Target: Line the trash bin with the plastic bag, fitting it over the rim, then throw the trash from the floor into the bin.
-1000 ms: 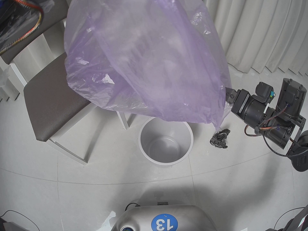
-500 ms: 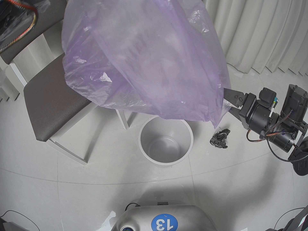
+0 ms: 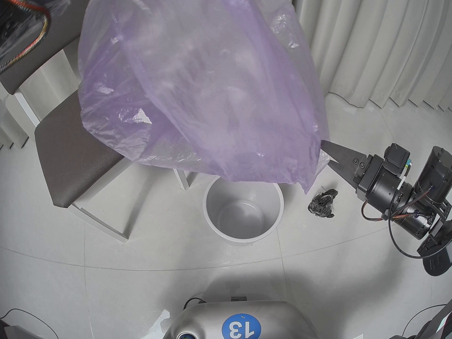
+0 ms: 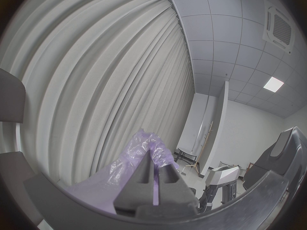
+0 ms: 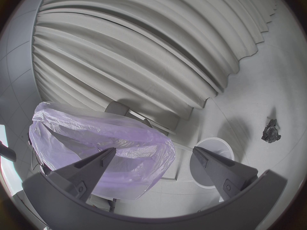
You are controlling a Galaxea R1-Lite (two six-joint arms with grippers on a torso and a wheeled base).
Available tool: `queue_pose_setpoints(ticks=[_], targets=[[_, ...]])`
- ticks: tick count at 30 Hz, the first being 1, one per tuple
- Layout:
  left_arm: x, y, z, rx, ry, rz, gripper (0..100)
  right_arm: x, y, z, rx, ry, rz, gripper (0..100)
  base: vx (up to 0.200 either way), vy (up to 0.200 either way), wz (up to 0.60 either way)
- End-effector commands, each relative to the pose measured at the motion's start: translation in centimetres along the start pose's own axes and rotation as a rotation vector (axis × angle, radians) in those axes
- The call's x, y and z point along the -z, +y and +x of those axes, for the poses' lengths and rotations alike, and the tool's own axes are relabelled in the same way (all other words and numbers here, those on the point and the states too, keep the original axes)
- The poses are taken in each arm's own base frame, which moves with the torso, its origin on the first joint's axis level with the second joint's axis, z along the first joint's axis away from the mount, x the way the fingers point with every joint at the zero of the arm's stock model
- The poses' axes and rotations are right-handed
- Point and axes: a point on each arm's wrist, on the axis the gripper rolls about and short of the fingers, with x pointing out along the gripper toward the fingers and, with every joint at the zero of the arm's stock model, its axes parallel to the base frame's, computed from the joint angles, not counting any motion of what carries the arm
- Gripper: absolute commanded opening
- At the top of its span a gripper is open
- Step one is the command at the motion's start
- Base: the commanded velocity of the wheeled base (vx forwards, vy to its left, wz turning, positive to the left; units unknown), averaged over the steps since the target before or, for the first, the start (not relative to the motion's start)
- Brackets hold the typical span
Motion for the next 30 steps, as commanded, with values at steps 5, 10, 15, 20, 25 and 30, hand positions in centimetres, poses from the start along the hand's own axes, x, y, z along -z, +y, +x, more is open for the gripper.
queue_pose_setpoints(ticks=[5,10,15,20,25,30], targets=[[0.0,0.0,0.2,0.007,-0.003,0.000,0,2.3,-1.3,1.1,0.015,0.068,0.016,100,0.000,0.000,0.00],[0.0,-0.1,0.2,0.012,-0.003,-0.003,0,2.2,-1.2,1.6,0.000,0.048,0.009,100,0.000,0.000,0.00],[0.0,-0.1,0.2,0.012,-0.003,-0.003,0,2.1,-1.3,1.6,-0.007,0.034,0.004,100,0.000,0.000,0.00],[-0.1,-0.1,0.1,0.011,-0.005,-0.002,0,1.9,-1.3,1.5,-0.007,0.028,-0.004,100,0.000,0.000,0.00],[0.0,-0.1,0.1,0.012,0.000,-0.002,0,1.7,-1.2,1.5,-0.010,0.019,-0.010,100,0.000,0.000,0.00],[0.0,-0.1,0.2,0.011,0.000,-0.001,0,1.2,-1.1,1.6,-0.016,0.001,-0.020,100,0.000,0.000,0.00]])
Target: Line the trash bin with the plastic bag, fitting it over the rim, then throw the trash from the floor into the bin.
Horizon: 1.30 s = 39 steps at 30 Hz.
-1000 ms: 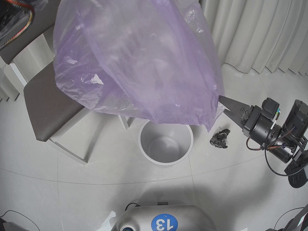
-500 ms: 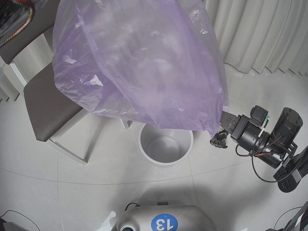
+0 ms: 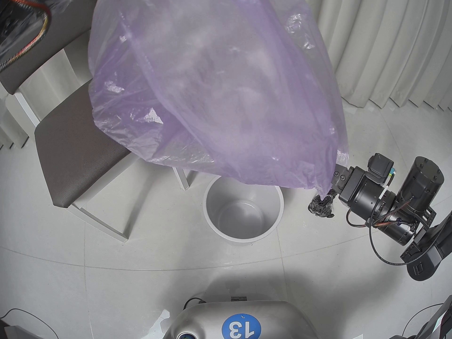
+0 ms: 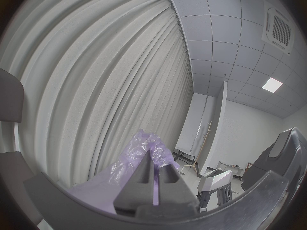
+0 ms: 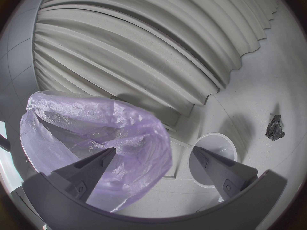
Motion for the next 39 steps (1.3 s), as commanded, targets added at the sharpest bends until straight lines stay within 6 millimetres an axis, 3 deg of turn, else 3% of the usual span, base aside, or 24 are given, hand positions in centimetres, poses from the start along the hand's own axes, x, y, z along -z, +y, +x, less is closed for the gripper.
queue_pose_setpoints(ticks=[1,15,39], targets=[[0.0,0.0,0.1,-0.001,0.000,0.001,0,-0.3,0.1,0.0,-0.005,-0.011,-0.006,100,0.000,0.000,0.00],[0.2,0.2,0.3,0.005,0.004,0.004,0,-1.6,0.0,0.9,-0.014,-0.053,-0.081,100,0.000,0.000,0.00],[0.5,1.5,0.6,-0.044,0.023,0.046,0,-1.4,-0.2,0.8,-0.004,-0.044,-0.100,100,0.000,0.000,0.00]])
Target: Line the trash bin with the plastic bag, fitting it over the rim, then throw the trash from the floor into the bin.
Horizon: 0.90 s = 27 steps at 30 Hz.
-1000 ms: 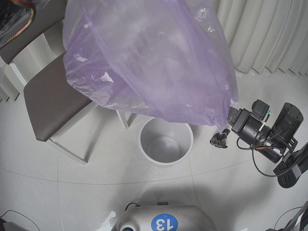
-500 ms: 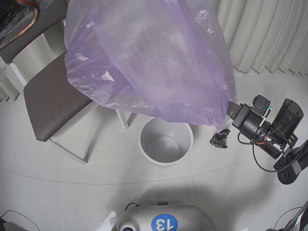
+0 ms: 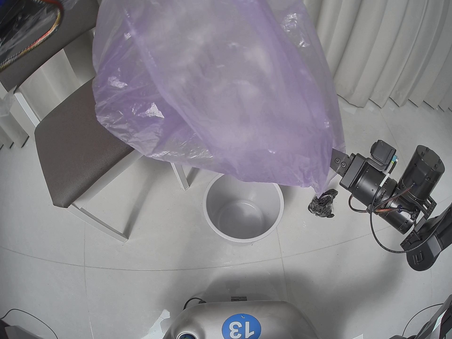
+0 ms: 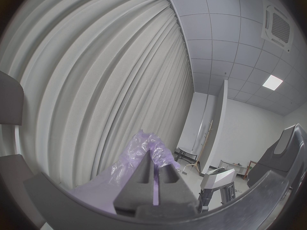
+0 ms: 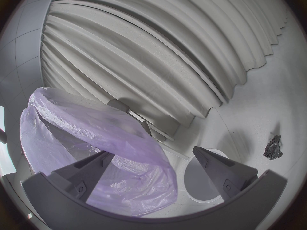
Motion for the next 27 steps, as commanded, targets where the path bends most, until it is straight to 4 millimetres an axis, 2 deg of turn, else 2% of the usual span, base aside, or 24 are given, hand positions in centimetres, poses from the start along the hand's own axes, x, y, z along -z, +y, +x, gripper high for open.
queue_pose_setpoints(ticks=[1,14,15,27], targets=[[0.39,0.64,0.13,-0.029,0.017,0.021,0,0.13,0.01,-0.05,0.000,0.005,0.001,100,0.000,0.000,0.00],[0.14,0.90,0.17,-0.017,0.011,0.030,0,0.40,0.02,-0.01,-0.002,0.016,-0.025,100,0.000,0.000,0.00],[0.10,0.90,0.18,-0.015,0.010,0.032,0,0.57,-0.14,0.08,0.002,0.022,-0.026,0,0.000,0.000,0.00],[-0.18,0.94,0.04,-0.019,0.003,0.034,0,0.44,0.13,0.16,-0.002,0.032,-0.029,0,0.000,0.000,0.00]])
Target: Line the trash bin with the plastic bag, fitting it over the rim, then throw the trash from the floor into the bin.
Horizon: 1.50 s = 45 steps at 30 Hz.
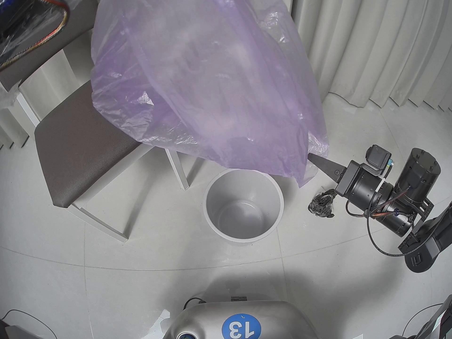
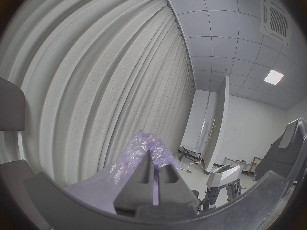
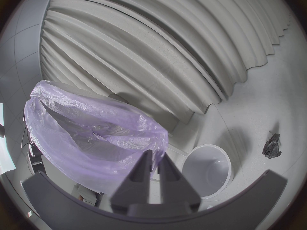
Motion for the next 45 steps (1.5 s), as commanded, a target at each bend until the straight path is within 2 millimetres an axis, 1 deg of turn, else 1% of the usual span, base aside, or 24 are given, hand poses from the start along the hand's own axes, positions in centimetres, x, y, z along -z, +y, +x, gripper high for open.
queue_pose_setpoints(ticks=[1,4,7,9,12,14,15,18,19,20,22,24,25,26,27,30,31,33,35,38,41,42,43,45], targets=[[0.0,0.1,-0.1,-0.010,0.002,0.002,0,-0.3,0.3,-0.1,-0.008,-0.009,-0.010,0,0.000,0.000,0.00],[0.0,0.1,-0.3,-0.016,0.003,0.002,0,-0.9,0.8,-0.4,-0.017,-0.021,-0.052,0,0.000,0.000,0.00],[0.1,0.0,-0.8,-0.021,0.011,0.001,0,-1.2,1.3,-0.9,0.004,0.009,-0.088,0,0.000,0.000,0.00],[0.5,-0.1,-1.4,-0.024,0.024,0.000,0,-1.5,1.6,-1.4,0.025,0.041,-0.109,0,0.000,0.000,0.00],[1.3,-0.2,-2.8,-0.044,0.071,-0.002,0,-1.6,1.8,-2.7,0.087,0.125,-0.193,0,0.000,0.000,0.00],[1.9,0.1,-4.0,-0.076,0.119,0.000,0,-1.5,1.7,-3.6,0.125,0.183,-0.269,0,0.000,0.000,0.00],[2.2,0.2,-5.2,-0.101,0.160,0.000,0,-1.7,1.8,-4.4,0.152,0.210,-0.306,0,0.000,0.000,0.00],[3.0,-0.1,-7.8,-0.134,0.246,-0.010,0,-2.0,2.5,-5.8,0.167,0.245,-0.325,0,0.000,0.000,0.00],[3.1,-0.1,-8.1,-0.136,0.255,-0.012,0,-2.0,2.6,-6.0,0.169,0.249,-0.325,0,0.000,0.000,0.00],[3.8,-0.5,-9.6,-0.145,0.314,-0.025,0,-2.2,3.0,-6.8,0.176,0.264,-0.329,0,0.000,0.000,0.00],[4.7,-0.9,-11.1,-0.155,0.380,-0.040,0,-2.4,3.3,-7.6,0.191,0.288,-0.352,0,0.000,0.000,0.00],[5.6,-1.1,-12.2,-0.164,0.435,-0.053,0,-2.3,3.3,-8.2,0.211,0.309,-0.391,0,0.000,0.000,0.00],[5.6,-1.1,-12.3,-0.164,0.438,-0.054,0,-2.3,3.3,-8.2,0.211,0.310,-0.394,0,0.000,0.000,0.00],[7.0,-1.4,-13.5,-0.169,0.512,-0.074,0,-2.0,3.1,-8.8,0.243,0.335,-0.462,0,0.000,0.000,0.00],[7.9,-1.5,-14.2,-0.174,0.557,-0.084,0,-1.8,3.0,-9.1,0.267,0.339,-0.505,0,0.000,0.000,0.00],[9.0,-1.8,-15.0,-0.171,0.605,-0.099,0,-1.6,2.9,-9.4,0.299,0.339,-0.560,0,0.000,0.000,0.00],[10.0,-1.9,-15.6,-0.171,0.644,-0.110,0,-1.6,3.1,-9.7,0.314,0.336,-0.612,0,0.000,0.000,0.00],[11.1,-2.0,-16.0,-0.166,0.680,-0.123,0,-1.7,3.5,-10.0,0.300,0.326,-0.653,0,0.000,0.000,0.00],[11.7,-2.0,-16.1,-0.159,0.705,-0.131,0,-1.9,4.0,-10.1,0.279,0.316,-0.669,0,0.000,0.000,0.00],[12.4,-1.9,-15.8,-0.149,0.734,-0.139,0,-2.0,4.7,-10.1,0.241,0.299,-0.678,0,0.000,0.000,0.00],[12.8,-1.8,-14.7,-0.121,0.748,-0.137,0,-2.0,5.1,-9.8,0.208,0.291,-0.680,0,0.000,0.000,0.00],[12.8,-1.8,-14.7,-0.121,0.748,-0.137,0,-2.0,5.1,-9.8,0.208,0.291,-0.680,0,0.000,0.000,0.00],[13.1,-1.4,-13.5,-0.113,0.734,-0.134,0,-2.1,5.6,-9.5,0.156,0.277,-0.677,0,0.000,0.000,0.00],[13.6,-1.0,-12.3,-0.110,0.721,-0.131,0,-2.2,6.1,-9.3,0.093,0.257,-0.676,0,0.000,0.000,0.00]])
